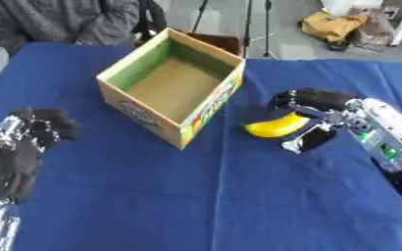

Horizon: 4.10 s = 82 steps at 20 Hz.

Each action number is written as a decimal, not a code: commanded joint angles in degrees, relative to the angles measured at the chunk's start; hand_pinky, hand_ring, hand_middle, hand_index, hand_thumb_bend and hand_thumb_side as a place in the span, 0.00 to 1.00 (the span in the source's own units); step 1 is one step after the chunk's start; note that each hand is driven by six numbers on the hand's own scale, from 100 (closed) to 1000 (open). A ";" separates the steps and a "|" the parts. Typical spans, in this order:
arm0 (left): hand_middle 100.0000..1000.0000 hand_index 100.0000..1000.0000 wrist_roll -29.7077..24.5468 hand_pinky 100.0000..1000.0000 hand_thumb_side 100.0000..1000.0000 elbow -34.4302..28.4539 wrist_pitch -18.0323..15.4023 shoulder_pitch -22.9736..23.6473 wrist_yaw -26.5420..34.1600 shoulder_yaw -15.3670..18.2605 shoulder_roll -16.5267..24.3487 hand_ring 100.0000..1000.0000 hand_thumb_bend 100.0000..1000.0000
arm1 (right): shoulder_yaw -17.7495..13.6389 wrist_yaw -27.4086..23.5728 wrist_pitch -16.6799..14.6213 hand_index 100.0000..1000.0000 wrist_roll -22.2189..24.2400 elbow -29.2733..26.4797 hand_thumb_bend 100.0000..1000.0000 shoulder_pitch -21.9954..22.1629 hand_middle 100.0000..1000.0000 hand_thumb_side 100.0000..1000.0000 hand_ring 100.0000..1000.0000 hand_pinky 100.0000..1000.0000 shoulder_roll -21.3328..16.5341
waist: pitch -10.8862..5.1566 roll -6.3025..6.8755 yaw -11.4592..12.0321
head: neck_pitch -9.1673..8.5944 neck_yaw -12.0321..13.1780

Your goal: Pick up objects on the table and place them in the box.

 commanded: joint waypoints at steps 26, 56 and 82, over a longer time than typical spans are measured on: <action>0.52 0.64 -0.45 0.59 0.99 -0.69 -0.13 -0.69 -0.14 -0.48 0.76 0.62 0.23 | -1.84 3.23 -0.70 0.50 -6.38 -2.12 0.00 -1.24 0.45 0.11 0.49 0.64 -2.41 | -1.33 -0.21 -0.38 | -2.33 0.39; 0.52 0.64 -0.02 0.59 0.96 -2.71 0.34 -0.52 0.28 -0.35 0.91 0.62 0.26 | -1.54 5.47 3.32 0.15 -6.39 -12.07 0.00 -5.49 0.08 0.00 0.13 0.36 -5.44 | -3.27 -3.23 1.87 | -2.80 -0.01; 0.52 0.64 -1.62 0.59 0.94 -7.35 0.80 -4.31 2.89 -1.81 -1.81 0.62 0.29 | 0.10 -1.85 3.55 0.15 -9.93 -2.90 0.00 -7.22 0.07 0.16 0.15 0.33 0.77 | -0.54 -5.40 20.30 | -8.86 -11.01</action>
